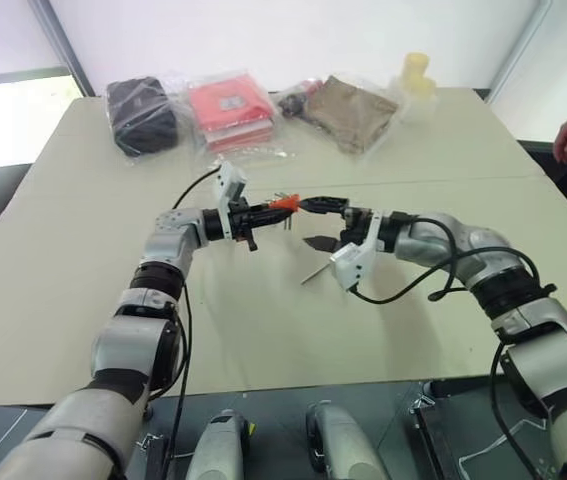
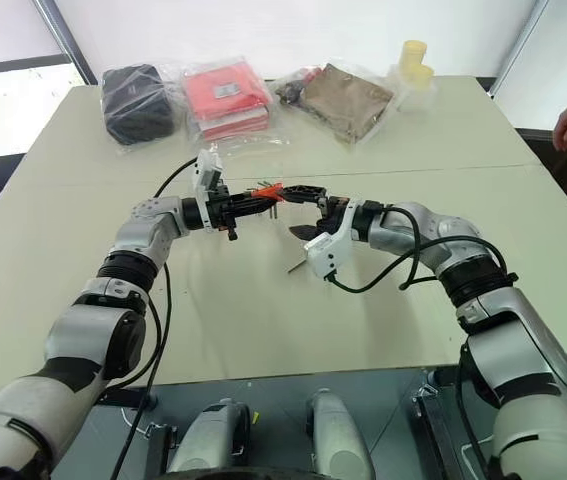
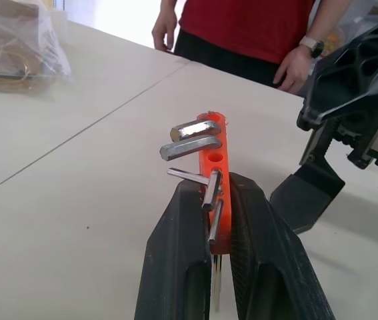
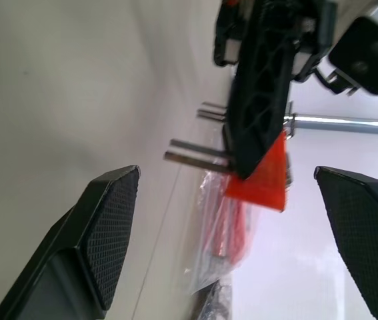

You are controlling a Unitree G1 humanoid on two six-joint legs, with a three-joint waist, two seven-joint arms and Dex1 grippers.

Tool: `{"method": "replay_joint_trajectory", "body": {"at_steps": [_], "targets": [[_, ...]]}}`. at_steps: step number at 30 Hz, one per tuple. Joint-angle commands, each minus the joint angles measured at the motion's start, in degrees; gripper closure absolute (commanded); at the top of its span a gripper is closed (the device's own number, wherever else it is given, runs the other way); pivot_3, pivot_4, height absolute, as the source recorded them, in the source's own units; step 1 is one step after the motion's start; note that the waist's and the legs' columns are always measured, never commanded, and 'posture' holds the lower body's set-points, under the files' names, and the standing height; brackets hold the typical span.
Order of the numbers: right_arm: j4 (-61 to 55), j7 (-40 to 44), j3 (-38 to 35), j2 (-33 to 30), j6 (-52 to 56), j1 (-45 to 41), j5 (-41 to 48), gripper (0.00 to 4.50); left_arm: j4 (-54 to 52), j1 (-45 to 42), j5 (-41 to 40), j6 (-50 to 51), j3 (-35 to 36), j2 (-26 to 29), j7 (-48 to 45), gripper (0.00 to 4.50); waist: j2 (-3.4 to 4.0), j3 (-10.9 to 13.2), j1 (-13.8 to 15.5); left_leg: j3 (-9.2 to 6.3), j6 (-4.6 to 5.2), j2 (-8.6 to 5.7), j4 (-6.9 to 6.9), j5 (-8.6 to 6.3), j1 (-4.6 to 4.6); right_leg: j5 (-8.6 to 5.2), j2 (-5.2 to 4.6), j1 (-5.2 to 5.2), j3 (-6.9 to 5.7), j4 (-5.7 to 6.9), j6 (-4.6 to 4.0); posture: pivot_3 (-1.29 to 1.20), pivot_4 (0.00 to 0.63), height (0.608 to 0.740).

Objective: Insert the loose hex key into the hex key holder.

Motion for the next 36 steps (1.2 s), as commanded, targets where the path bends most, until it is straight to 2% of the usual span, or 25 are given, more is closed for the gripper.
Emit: {"method": "replay_joint_trajectory", "body": {"at_steps": [1,2,4,7,9,12,16,21,26,30,33,36], "targets": [[-3.38,9.06,-6.97,0.59,11.03,4.13,16.50,0.05,-4.96,1.14,-0.71,-0.35,0.85,1.67,0.13,4.50,0.00,0.00,-0.03,0.00,0.00,0.00,0.00,0.00,0.00,0.00,0.00,0.01,0.00,-0.01,0.00,0.00,0.150,0.740],[-6.12,13.40,-9.17,1.93,17.50,6.12,23.81,0.05,-5.92,1.79,-0.79,-0.20,0.90,1.89,0.49,4.50,-0.01,0.00,-0.05,0.00,0.00,0.00,0.00,0.00,0.01,0.00,0.00,0.02,0.00,0.00,0.00,0.00,0.150,0.740],[-17.44,20.83,-15.23,5.79,43.77,10.97,41.29,0.05,-9.17,3.78,-1.40,0.97,1.17,2.32,1.48,4.50,-0.01,-0.01,-0.24,-0.03,0.00,0.04,-0.02,0.00,0.04,0.00,0.01,0.08,0.00,-0.01,0.00,0.00,0.150,0.740],[-30.70,21.83,-22.13,8.95,74.48,14.60,58.10,0.05,-13.93,6.55,-2.23,2.86,1.45,2.74,3.05,4.50,-0.01,-0.01,-0.18,-0.04,0.00,0.17,0.04,0.00,0.08,0.00,0.02,0.09,-0.01,0.09,0.00,0.00,0.150,0.740],[-37.31,20.86,-25.12,9.66,87.06,16.74,64.94,0.05,-17.65,8.64,-2.89,4.21,1.97,2.86,4.88,4.50,0.00,-0.01,0.21,-0.11,0.01,0.26,0.08,0.00,0.07,0.00,0.00,0.09,-0.04,0.15,0.00,0.00,0.150,0.740],[-42.23,18.57,-26.80,10.41,93.02,20.02,66.73,0.05,-22.57,11.29,-3.98,5.96,2.74,2.81,7.91,4.50,0.00,-0.01,0.93,-0.16,0.03,0.15,0.17,-0.02,0.02,0.00,0.00,0.10,-0.12,0.14,0.00,0.00,0.150,0.740],[-44.48,16.76,-26.63,10.94,89.61,26.98,63.81,0.05,-31.69,16.69,-5.71,9.08,3.30,2.93,11.58,4.50,0.00,-0.02,1.61,-0.18,0.09,0.13,0.30,-0.05,-0.02,0.00,0.02,0.13,-0.15,0.15,0.01,0.00,0.150,0.740],[-47.06,11.47,-29.94,15.40,88.66,33.78,64.48,0.05,-44.46,25.24,-8.06,13.99,4.27,3.41,17.48,4.50,0.00,-0.02,1.50,-0.22,0.13,0.12,0.45,-0.08,-0.10,0.00,0.01,0.14,-0.17,0.17,0.01,0.00,0.150,0.740],[-50.64,8.19,-32.31,18.47,93.21,34.35,68.06,0.05,-52.69,30.86,-9.69,17.35,4.38,3.77,21.65,4.50,0.00,-0.02,1.44,-0.24,0.15,0.13,0.46,-0.09,-0.07,-0.01,0.02,0.16,-0.18,0.19,0.02,0.00,0.150,0.740],[-53.59,6.21,-34.32,20.18,99.10,33.13,72.90,0.05,-55.41,33.02,-10.62,18.35,4.18,3.79,24.03,4.50,0.01,-0.03,1.48,-0.24,0.15,0.13,0.47,-0.09,-0.07,-0.01,0.01,0.20,-0.20,0.18,0.02,0.00,0.150,0.740],[-55.30,4.95,-35.60,20.77,104.71,31.76,77.31,0.05,-56.23,33.89,-10.98,18.45,3.82,3.77,24.95,4.50,0.01,-0.03,1.49,-0.26,0.15,0.12,0.49,-0.09,-0.07,-0.01,0.01,0.22,-0.23,0.17,0.02,0.00,0.150,0.740],[-56.82,4.61,-36.56,20.67,115.13,29.82,85.21,0.05,-56.42,34.78,-10.75,18.04,3.48,3.89,25.15,4.50,0.01,-0.03,1.45,-0.28,0.15,0.12,0.49,-0.09,-0.06,-0.01,0.01,0.23,-0.26,0.16,0.02,0.00,0.150,0.740]]}}
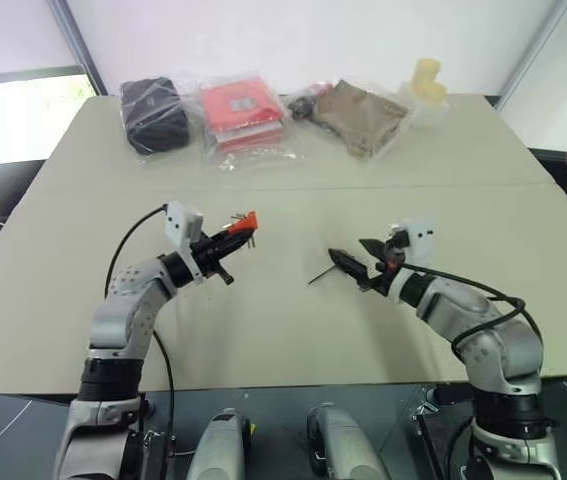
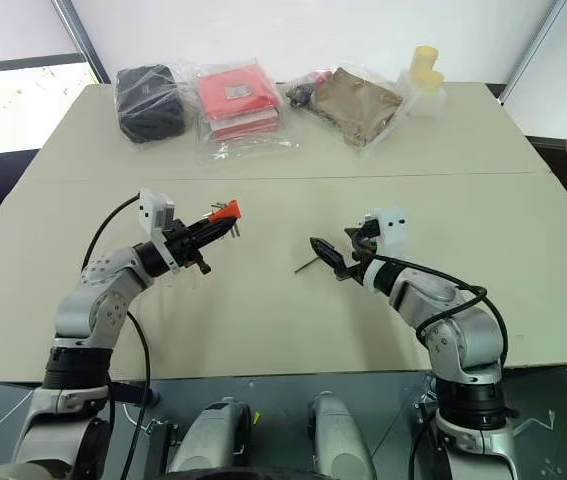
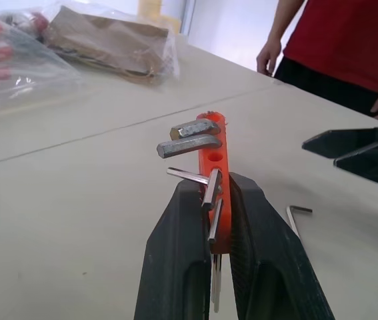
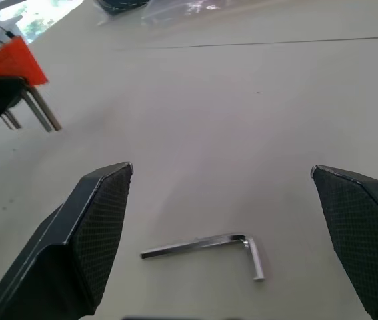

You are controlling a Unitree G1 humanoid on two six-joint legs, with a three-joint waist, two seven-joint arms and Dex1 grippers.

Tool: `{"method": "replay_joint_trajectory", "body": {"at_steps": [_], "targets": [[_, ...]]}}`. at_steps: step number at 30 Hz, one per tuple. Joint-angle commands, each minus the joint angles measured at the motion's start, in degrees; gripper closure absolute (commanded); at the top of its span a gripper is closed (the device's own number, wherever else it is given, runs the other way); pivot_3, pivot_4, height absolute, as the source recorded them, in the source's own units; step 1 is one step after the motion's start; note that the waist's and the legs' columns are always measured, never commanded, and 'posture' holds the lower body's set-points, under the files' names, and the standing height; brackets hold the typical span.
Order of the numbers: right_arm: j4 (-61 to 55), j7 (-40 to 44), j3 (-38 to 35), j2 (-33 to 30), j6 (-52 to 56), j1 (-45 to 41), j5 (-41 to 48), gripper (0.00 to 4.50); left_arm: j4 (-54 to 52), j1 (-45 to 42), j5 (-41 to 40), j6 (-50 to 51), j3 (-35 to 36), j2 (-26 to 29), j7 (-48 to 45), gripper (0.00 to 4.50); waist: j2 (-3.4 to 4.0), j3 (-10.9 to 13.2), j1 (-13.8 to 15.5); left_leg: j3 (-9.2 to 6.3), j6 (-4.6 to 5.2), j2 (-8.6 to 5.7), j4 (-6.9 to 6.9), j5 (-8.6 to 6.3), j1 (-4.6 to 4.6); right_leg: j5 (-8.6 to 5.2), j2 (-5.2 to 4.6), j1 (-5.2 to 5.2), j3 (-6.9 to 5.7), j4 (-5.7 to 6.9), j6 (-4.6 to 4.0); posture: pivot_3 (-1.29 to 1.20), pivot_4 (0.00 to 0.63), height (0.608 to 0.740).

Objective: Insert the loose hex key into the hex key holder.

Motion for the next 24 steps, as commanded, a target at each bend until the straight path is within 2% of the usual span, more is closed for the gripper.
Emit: {"method": "replay_joint_trajectory", "body": {"at_steps": [1,8,14,24], "targets": [[-3.75,-0.49,-1.55,-0.01,9.42,-2.14,8.26,0.05,-2.47,0.61,-1.18,-0.98,0.18,0.45,0.14,4.50,0.00,0.00,-0.04,0.00,0.00,0.00,0.00,0.00,0.00,0.00,0.00,0.00,0.00,0.00,0.00,0.00,0.150,0.740],[-3.72,-1.49,0.44,-1.46,12.18,-1.03,8.72,0.05,-1.84,0.55,-1.02,-1.53,0.32,0.87,0.18,4.50,0.00,0.00,0.00,0.00,0.01,-0.01,0.00,0.00,0.00,0.00,0.00,0.03,-0.01,-0.05,0.00,0.00,0.150,0.740],[-1.84,-1.38,5.20,-2.28,8.25,1.03,3.99,0.05,-1.89,0.25,-0.88,-1.46,-0.15,0.65,0.59,4.50,0.00,0.00,-0.09,-0.01,0.01,-0.02,0.00,-0.01,-0.01,-0.01,0.01,0.03,-0.03,-0.06,0.01,0.00,0.150,0.740],[5.89,-2.52,7.87,1.18,1.42,-0.82,-2.27,0.05,-1.96,-0.52,-0.82,-1.14,-0.96,0.68,1.33,4.50,0.00,0.00,-0.15,-0.01,0.02,-0.01,0.00,-0.01,0.00,-0.01,0.03,0.04,-0.03,-0.09,0.01,0.00,0.150,0.740]]}}
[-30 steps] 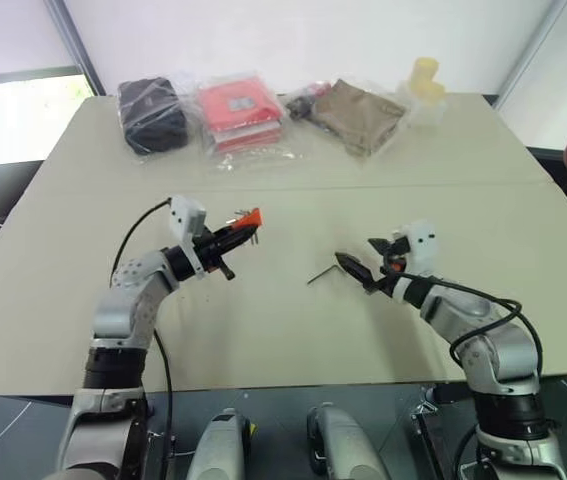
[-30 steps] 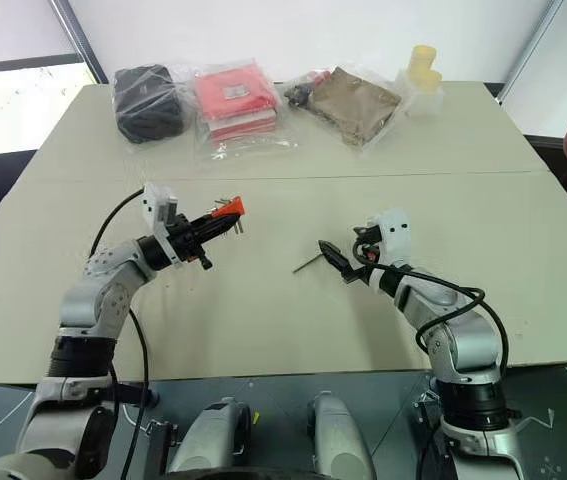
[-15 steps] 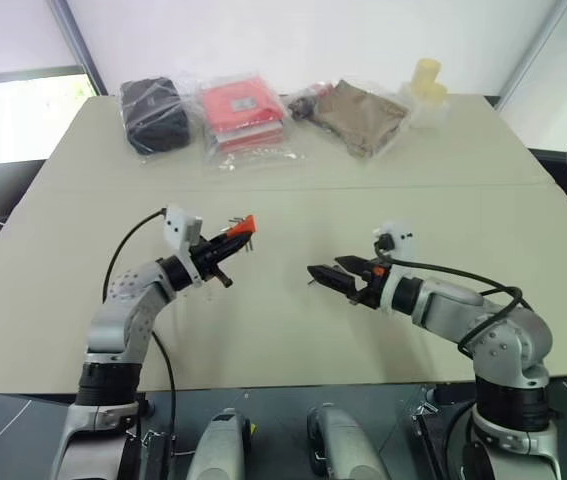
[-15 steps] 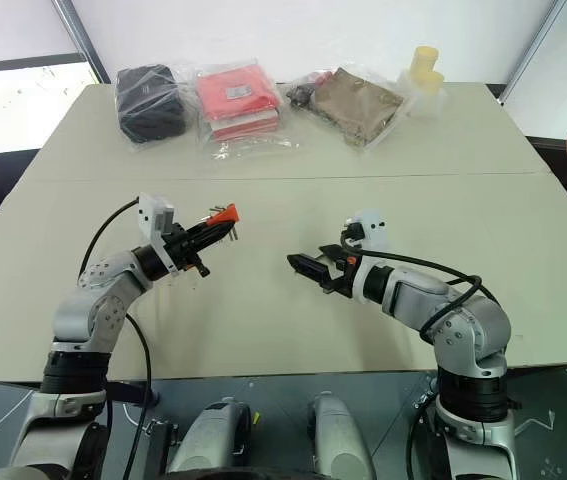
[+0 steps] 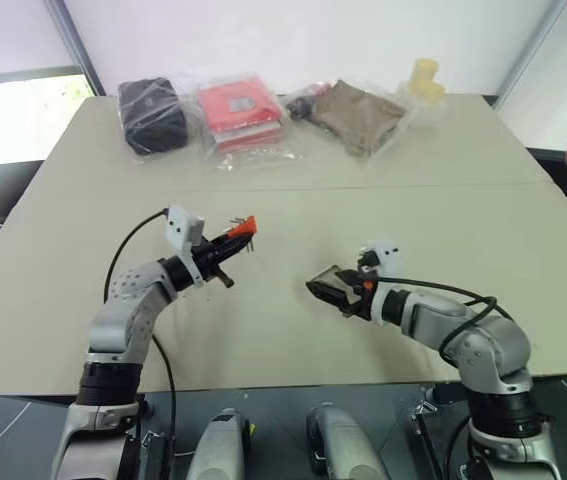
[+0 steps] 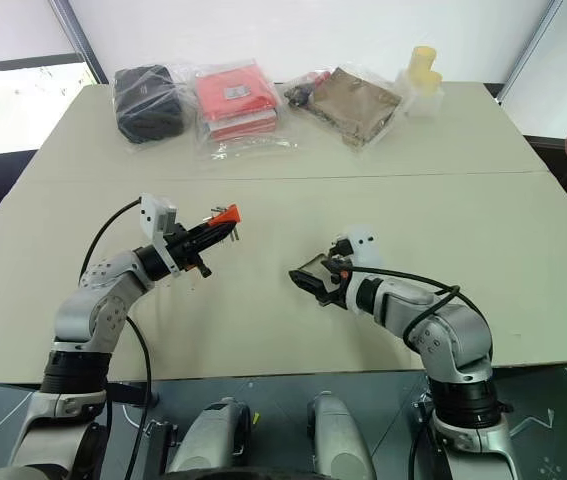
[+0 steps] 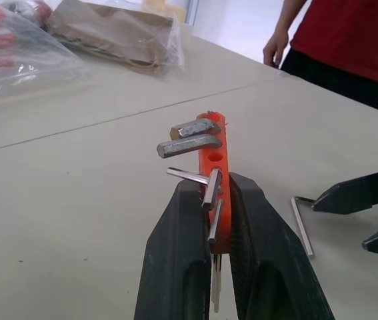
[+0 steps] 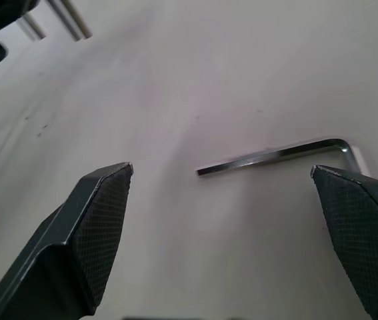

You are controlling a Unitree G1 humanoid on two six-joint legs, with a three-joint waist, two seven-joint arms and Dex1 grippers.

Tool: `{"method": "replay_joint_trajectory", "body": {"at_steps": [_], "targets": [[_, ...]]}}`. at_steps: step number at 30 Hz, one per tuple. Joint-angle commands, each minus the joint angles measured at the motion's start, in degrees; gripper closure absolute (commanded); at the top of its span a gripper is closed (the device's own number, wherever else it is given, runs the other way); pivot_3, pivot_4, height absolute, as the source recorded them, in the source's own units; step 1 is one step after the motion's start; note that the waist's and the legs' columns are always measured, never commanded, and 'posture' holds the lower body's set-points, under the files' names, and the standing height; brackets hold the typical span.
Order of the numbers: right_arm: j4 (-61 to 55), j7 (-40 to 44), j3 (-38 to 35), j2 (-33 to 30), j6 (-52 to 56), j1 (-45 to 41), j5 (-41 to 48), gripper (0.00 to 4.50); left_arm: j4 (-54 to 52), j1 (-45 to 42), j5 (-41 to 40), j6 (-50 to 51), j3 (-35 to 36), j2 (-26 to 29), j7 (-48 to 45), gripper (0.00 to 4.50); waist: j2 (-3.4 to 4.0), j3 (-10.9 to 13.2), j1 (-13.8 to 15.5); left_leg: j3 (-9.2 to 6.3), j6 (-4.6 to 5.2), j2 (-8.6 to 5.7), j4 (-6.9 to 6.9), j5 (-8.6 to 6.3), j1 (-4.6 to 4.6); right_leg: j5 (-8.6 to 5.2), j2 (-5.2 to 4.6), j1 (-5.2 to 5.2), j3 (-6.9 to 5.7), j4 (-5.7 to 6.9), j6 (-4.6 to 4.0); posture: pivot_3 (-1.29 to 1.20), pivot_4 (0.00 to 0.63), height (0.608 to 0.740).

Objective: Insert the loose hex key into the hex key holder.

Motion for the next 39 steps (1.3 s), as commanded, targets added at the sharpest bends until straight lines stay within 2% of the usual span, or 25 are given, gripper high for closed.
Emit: {"method": "replay_joint_trajectory", "body": {"at_steps": [1,8,12,24,27,32,35,39], "targets": [[3.00,-0.31,1.10,0.76,-3.50,-2.01,-3.04,0.05,-1.77,-1.30,-0.83,-0.84,-0.16,0.03,0.35,4.50,0.00,0.00,-0.03,0.00,0.00,0.00,0.00,0.00,0.00,0.00,0.00,0.00,0.00,-0.01,0.00,0.00,0.150,0.740],[11.46,1.08,3.93,-0.29,-8.61,-6.47,-9.27,0.05,-2.38,-1.38,-0.81,-0.44,-0.68,-0.25,1.23,4.50,-0.01,-0.01,-0.08,-0.01,0.00,0.00,0.00,0.00,0.16,0.00,0.00,0.22,-0.03,-0.11,0.00,0.00,0.150,0.740],[18.10,3.52,8.22,-1.53,-10.08,-11.05,-13.50,0.05,-3.47,-1.34,-0.96,0.26,-1.16,-0.56,2.26,4.50,-0.01,-0.01,-0.05,-0.04,0.00,0.01,0.00,0.00,0.32,0.00,0.00,0.42,-0.07,-0.18,0.00,0.00,0.150,0.740],[31.75,11.22,16.06,-0.16,-9.68,-23.01,-20.84,0.05,-6.81,-2.13,-1.63,3.28,-1.65,-0.98,5.30,4.50,-0.05,-0.05,-0.45,0.01,0.06,0.03,-0.16,-0.04,0.81,-0.01,0.01,0.77,-0.04,-0.25,-0.01,0.00,0.150,0.740],[38.16,12.87,20.60,0.07,-12.37,-27.10,-26.07,0.05,-8.58,-2.80,-1.92,4.89,-2.20,-1.44,7.03,4.50,-0.06,-0.06,-0.75,0.02,0.06,0.03,-0.17,-0.04,0.83,-0.01,0.01,0.78,-0.03,-0.25,-0.01,0.00,0.150,0.740],[46.04,14.45,22.77,1.80,-14.09,-31.01,-30.23,0.05,-9.54,-3.26,-1.95,5.90,-2.82,-2.25,8.73,4.50,-0.17,-0.23,-1.42,0.02,0.06,0.03,-0.21,-0.04,0.87,-0.01,0.01,0.82,-0.02,-0.25,-0.01,0.00,0.150,0.740],[49.58,15.83,22.71,3.13,-15.17,-32.43,-31.49,0.82,-9.46,-3.05,-1.79,5.48,-3.04,-2.83,9.31,4.50,-0.25,-0.41,-1.64,0.02,0.06,0.03,-0.25,-0.04,0.90,-0.01,0.00,0.83,-0.02,-0.26,-0.01,0.00,0.150,0.740],[53.01,17.19,22.16,4.22,-15.45,-33.14,-32.67,2.92,-8.96,-2.46,-1.55,4.44,-3.09,-3.32,9.57,4.50,-0.27,-0.53,-1.68,0.05,0.06,0.03,-0.38,-0.04,0.97,-0.02,0.00,0.83,0.01,-0.26,-0.02,0.00,0.150,0.740]]}}
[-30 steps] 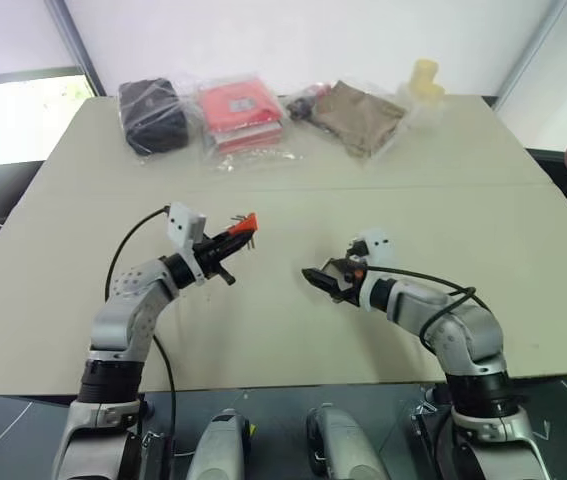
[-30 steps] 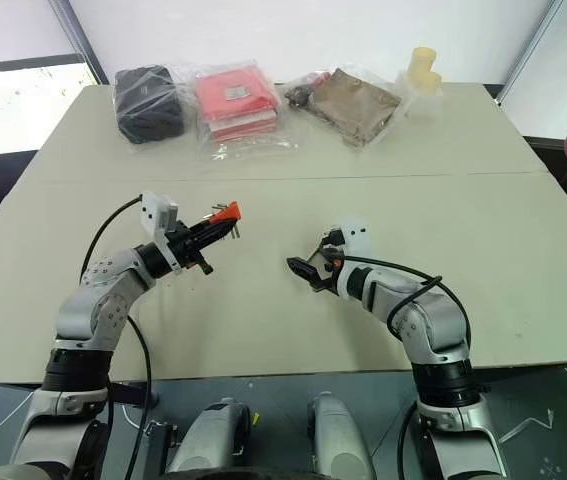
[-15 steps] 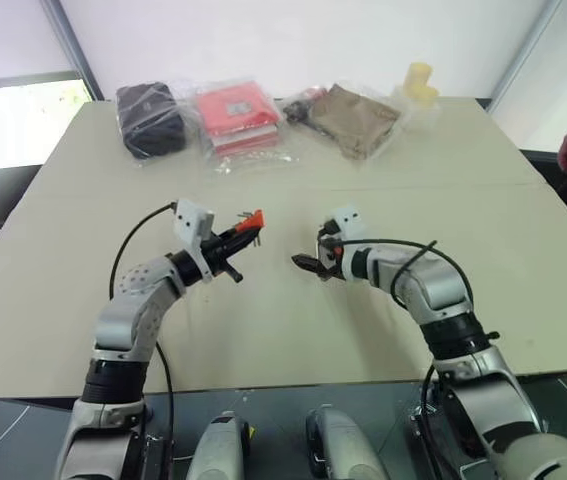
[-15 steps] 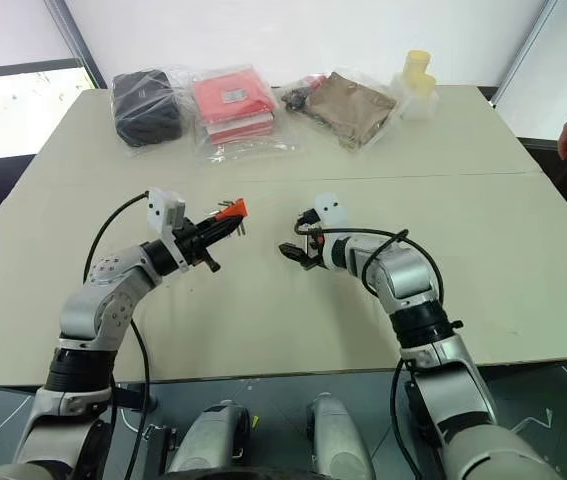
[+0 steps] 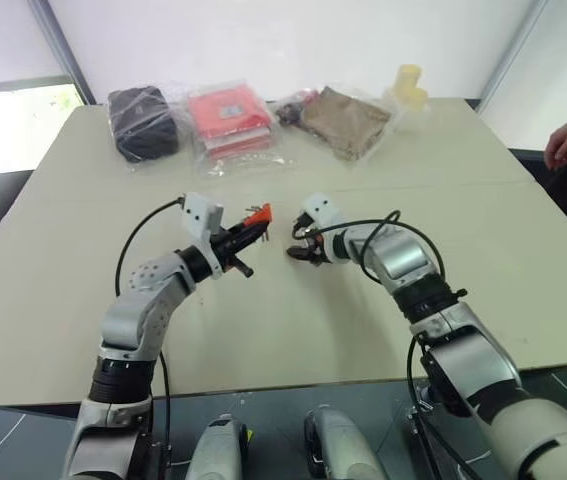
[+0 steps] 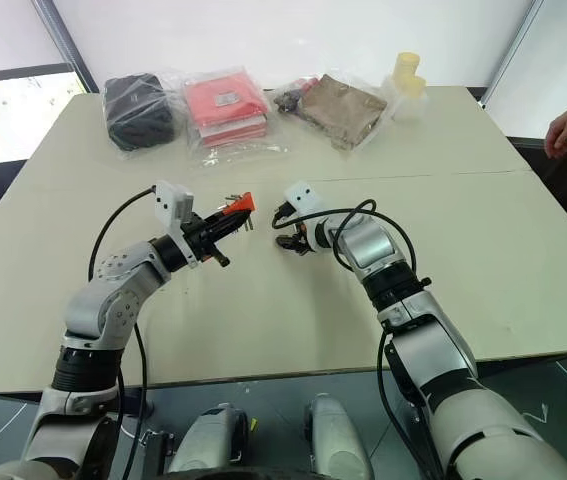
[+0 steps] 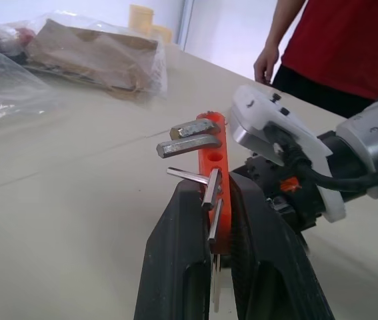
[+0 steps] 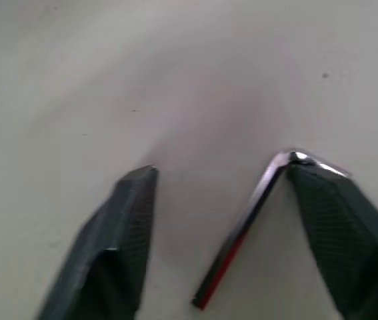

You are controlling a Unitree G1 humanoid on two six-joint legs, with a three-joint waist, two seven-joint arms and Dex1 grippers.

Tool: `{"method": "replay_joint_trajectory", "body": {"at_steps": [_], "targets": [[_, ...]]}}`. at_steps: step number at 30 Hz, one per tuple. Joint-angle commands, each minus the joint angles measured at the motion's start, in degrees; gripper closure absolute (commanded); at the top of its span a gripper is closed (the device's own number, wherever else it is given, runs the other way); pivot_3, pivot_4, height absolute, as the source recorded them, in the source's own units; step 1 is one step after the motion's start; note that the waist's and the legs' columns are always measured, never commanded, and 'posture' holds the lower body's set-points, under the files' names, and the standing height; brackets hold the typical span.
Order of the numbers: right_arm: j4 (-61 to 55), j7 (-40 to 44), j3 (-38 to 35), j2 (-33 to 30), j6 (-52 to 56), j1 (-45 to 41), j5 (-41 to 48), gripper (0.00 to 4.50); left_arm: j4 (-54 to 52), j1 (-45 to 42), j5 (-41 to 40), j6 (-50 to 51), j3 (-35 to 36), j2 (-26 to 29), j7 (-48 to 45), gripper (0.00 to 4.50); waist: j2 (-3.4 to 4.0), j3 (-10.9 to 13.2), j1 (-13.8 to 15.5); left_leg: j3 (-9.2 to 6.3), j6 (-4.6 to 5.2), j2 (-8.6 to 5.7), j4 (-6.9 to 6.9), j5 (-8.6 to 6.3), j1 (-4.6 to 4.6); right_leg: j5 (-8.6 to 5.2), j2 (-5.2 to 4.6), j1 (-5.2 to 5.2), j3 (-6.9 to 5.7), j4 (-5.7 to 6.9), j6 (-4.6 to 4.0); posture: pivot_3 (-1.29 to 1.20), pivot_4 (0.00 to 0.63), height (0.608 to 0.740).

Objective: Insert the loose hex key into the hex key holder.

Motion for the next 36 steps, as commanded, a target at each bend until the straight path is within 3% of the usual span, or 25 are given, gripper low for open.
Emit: {"method": "replay_joint_trajectory", "body": {"at_steps": [1,3,13,20,23,27,36], "targets": [[6.33,1.36,1.50,1.51,1.21,2.20,-1.88,3.39,-1.75,-0.21,-0.29,-2.12,0.44,-0.12,0.23,4.50,-0.03,-0.09,-0.01,0.01,0.00,0.00,-0.06,0.00,0.03,0.00,0.00,0.00,0.01,-0.01,0.00,0.00,0.150,0.740],[7.60,1.57,1.11,2.03,1.12,2.26,-2.50,4.47,-1.26,0.08,-0.18,-2.80,0.53,-0.08,0.02,4.50,-0.05,-0.19,-0.01,0.04,0.00,0.00,-0.17,0.00,0.10,0.00,0.01,0.00,0.05,-0.02,-0.01,0.00,0.150,0.740],[5.52,-0.54,-6.39,2.46,-0.04,2.45,-2.00,4.47,2.12,1.38,-0.26,-5.08,0.98,2.68,-3.35,4.50,-0.10,-0.59,0.00,0.10,0.00,0.00,-0.34,0.00,0.24,-0.02,0.03,0.03,0.13,-0.06,-0.02,0.00,0.150,0.740],[-7.87,-5.45,-15.66,1.17,-17.17,10.00,0.47,4.47,11.20,-0.99,1.93,-10.40,0.61,7.16,-9.69,4.50,0.00,-0.45,0.47,0.07,0.00,-0.06,-0.33,0.00,-0.11,-0.04,-0.04,-0.22,0.10,-0.11,0.03,0.00,0.150,0.740],[-11.34,-8.28,-21.76,1.27,-25.83,15.44,2.95,4.47,19.72,-4.63,2.66,-14.57,1.20,6.40,-11.06,4.50,-0.02,-0.39,0.65,0.11,0.00,-0.08,-0.35,0.00,-0.20,-0.05,-0.05,-0.32,0.14,-0.16,0.05,0.00,0.150,0.740],[-11.04,-11.11,-24.42,1.22,-34.84,18.94,2.44,4.47,28.88,-8.41,5.37,-20.87,-0.32,4.54,-12.59,4.50,-0.01,-0.38,0.37,0.15,0.00,-0.08,-0.38,0.00,-0.20,-0.05,-0.04,-0.33,0.14,-0.20,0.06,0.00,0.150,0.740],[-4.83,-15.73,-31.25,4.23,-49.37,19.62,6.89,4.47,47.03,-18.28,9.40,-30.74,-1.19,-0.21,-16.77,4.50,-0.03,-0.37,0.02,0.19,0.00,-0.07,-0.43,0.00,-0.17,-0.05,0.01,-0.33,0.21,-0.20,0.06,0.00,0.150,0.740]]}}
